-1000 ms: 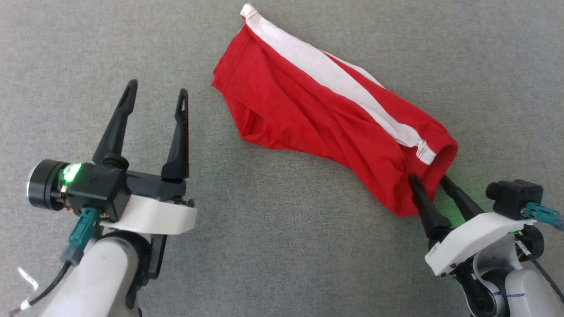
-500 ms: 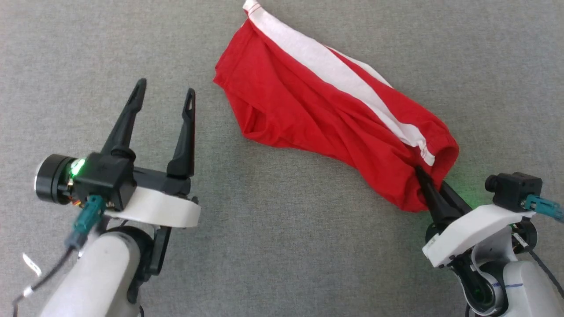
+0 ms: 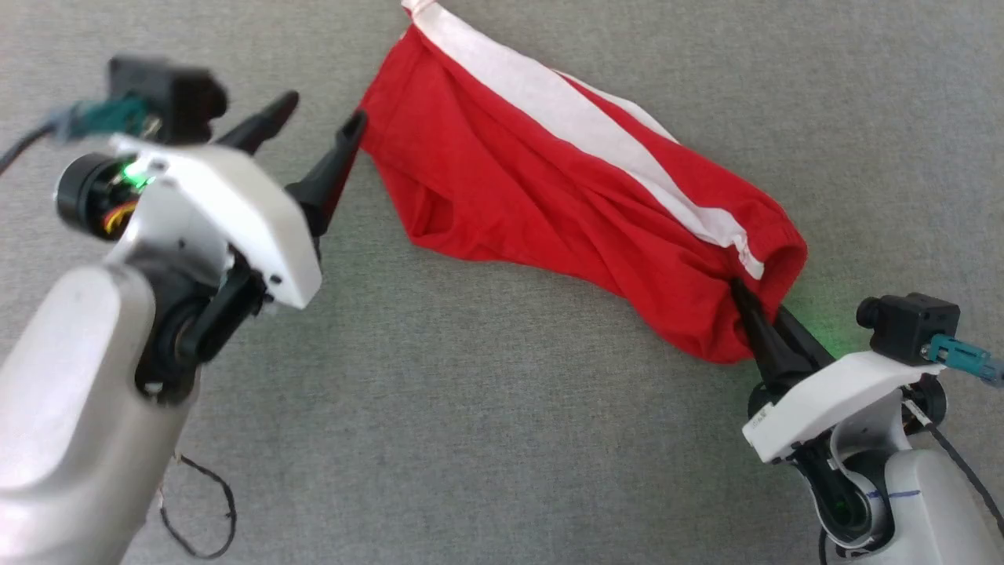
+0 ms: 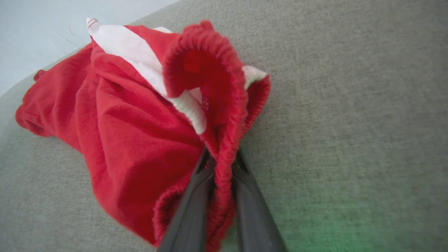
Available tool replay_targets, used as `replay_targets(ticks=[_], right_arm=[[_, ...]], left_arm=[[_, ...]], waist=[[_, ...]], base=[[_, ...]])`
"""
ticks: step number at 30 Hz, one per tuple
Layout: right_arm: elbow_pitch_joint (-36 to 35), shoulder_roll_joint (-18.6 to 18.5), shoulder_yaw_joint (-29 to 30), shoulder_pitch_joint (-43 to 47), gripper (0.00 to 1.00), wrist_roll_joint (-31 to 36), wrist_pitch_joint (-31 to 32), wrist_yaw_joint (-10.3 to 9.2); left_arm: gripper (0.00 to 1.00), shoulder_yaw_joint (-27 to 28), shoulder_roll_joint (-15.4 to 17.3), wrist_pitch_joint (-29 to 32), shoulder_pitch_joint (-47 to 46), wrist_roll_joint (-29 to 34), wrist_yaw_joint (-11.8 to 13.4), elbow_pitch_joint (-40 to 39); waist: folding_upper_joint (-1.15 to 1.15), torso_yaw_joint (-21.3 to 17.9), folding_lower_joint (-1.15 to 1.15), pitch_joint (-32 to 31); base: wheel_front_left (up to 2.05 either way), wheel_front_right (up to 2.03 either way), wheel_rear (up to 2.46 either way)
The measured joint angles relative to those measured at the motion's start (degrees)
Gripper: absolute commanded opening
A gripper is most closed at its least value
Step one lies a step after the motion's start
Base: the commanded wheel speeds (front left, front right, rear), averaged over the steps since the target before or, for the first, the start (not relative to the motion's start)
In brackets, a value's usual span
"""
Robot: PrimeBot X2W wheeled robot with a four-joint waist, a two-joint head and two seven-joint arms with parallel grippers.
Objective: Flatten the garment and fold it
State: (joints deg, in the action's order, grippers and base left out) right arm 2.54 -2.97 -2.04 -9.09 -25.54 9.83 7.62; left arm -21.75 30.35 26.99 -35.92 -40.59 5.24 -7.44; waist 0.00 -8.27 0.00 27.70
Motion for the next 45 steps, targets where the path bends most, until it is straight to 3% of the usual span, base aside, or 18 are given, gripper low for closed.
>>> replay_targets(ticks=[5, 8, 22, 34, 35, 36, 45], right_arm=[[0.5, 0.0, -1.3, -1.0, 0.0, -0.5, -1.0, 0.01], [0.8, 0.0, -2.0, -1.5, 0.0, -0.8, -1.4, 0.02], [1.0, 0.2, -3.3, -2.7, 0.0, -0.8, -2.3, 0.43], [0.9, 0.2, -4.1, -4.5, 0.0, -1.4, -2.9, 0.44], [1.0, 0.2, -4.2, -4.7, 0.0, -1.5, -2.9, 0.45], [1.1, 0.2, -4.2, -4.8, 0.0, -1.5, -2.9, 0.46], [2.8, 0.4, -4.4, -5.4, 0.0, -1.8, -3.4, 0.48]], left_arm=[[1.0, -3.3, 0.3, 10.3, -5.5, -0.9, -0.1, 5.9], [1.0, -4.3, 0.6, 13.9, -8.0, -0.2, 1.2, 9.3], [1.0, -2.8, -1.5, 18.0, -12.5, -2.9, 4.1, 13.5], [1.0, -2.9, 0.0, 25.5, -14.5, -3.9, 7.4, 12.3], [0.24, -2.9, 0.2, 26.2, -14.5, -4.4, 7.4, 11.8], [0.0, -2.9, 0.5, 27.1, -14.5, -5.0, 7.3, 11.4], [0.0, -1.0, -0.8, 26.5, -10.8, -9.6, 7.0, 9.7]], waist=[[0.0, -1.2, 0.0, 1.0], [0.0, -1.9, 0.0, 1.6], [0.0, -3.8, 0.0, 4.2], [0.0, -5.0, -0.01, 6.3], [0.0, -5.1, -0.01, 6.4], [0.0, -5.2, -0.01, 6.4], [0.0, -5.3, 0.01, 5.1]], base=[[0.0, 0.0, 0.0], [0.0, 0.0, 0.0], [0.0, 0.0, 0.0], [0.0, 0.0, 0.0], [0.0, 0.0, 0.0], [0.0, 0.0, 0.0], [0.0, 0.0, 0.0]])
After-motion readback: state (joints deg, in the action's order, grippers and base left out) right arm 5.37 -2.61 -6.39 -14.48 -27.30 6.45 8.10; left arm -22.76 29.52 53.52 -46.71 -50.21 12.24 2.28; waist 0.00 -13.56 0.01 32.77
